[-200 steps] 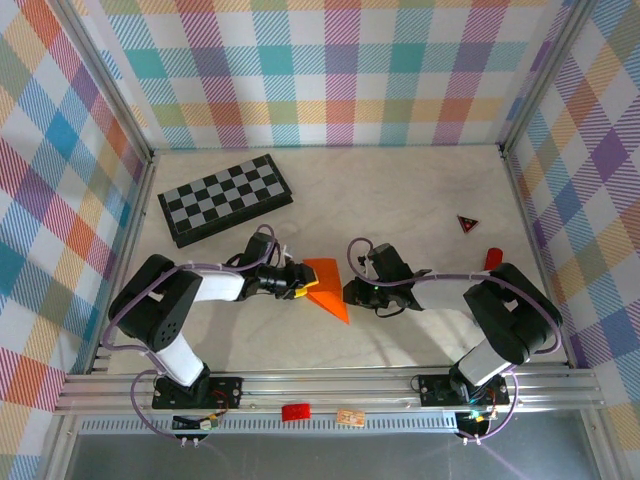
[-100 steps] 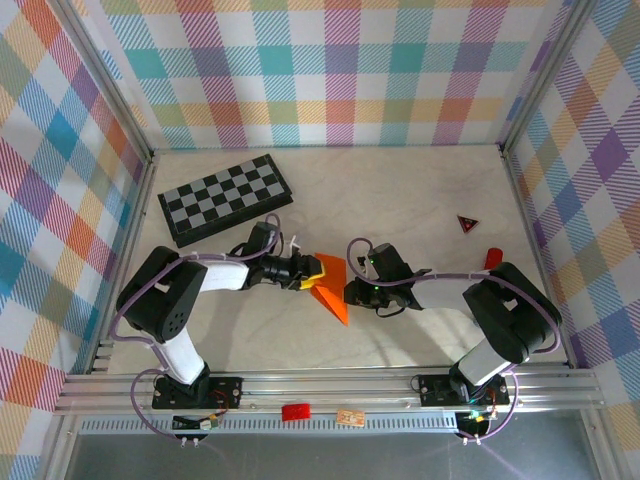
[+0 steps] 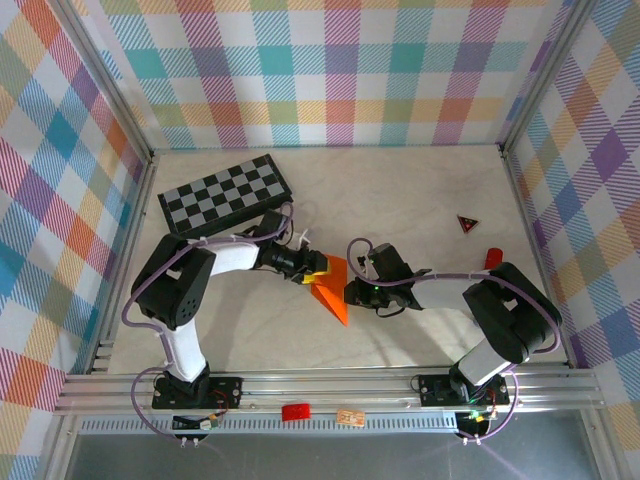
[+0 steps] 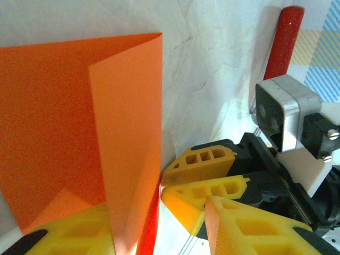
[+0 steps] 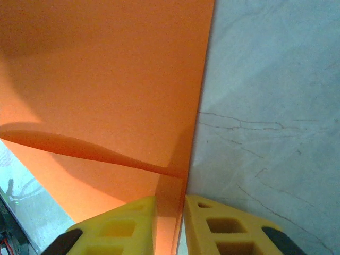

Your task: Fold a paper plane with a square sheet of paper (pick it up from the middle)

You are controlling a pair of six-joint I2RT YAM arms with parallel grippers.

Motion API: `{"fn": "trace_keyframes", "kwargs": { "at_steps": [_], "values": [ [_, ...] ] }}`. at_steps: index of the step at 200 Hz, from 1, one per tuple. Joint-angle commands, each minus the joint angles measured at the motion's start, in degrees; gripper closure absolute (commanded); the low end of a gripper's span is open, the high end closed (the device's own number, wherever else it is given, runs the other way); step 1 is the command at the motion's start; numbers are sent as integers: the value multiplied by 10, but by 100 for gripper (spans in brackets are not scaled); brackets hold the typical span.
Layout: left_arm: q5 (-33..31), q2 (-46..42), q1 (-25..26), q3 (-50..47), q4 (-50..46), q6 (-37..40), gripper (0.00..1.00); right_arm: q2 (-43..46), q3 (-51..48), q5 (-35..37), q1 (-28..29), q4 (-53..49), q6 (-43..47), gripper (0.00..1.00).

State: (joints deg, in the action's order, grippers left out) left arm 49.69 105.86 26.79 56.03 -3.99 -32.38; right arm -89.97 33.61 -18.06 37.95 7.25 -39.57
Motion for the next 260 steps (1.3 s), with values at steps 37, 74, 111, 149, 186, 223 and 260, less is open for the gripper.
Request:
{"fn": "trace_keyframes", "kwargs": {
  "at_steps": [37, 74, 111, 149, 186, 223, 260],
  "values": [
    [5, 22, -4, 27, -57, 37, 75, -17, -2, 9, 2, -24, 15, 77],
    [-30, -11, -4, -11, 22, -35, 91, -5, 4, 3, 1, -24, 18, 75],
    [-101, -63, -4, -75, 107, -122, 95, 61, 2, 35, 1, -42, 32, 63],
    [-175, -108, -2, -154, 201, -218, 96, 131, -34, 112, 1, -12, 52, 56],
    [-234, -149, 16, -169, 165, -223, 96, 187, -134, 108, 10, 151, 150, 51],
    [-247, -159, 27, -177, 163, -230, 94, 200, -128, 133, 65, 128, 314, 53],
    [-227, -146, 30, -163, 166, -224, 86, 168, -111, 195, 108, 146, 401, 55]
  ]
}}
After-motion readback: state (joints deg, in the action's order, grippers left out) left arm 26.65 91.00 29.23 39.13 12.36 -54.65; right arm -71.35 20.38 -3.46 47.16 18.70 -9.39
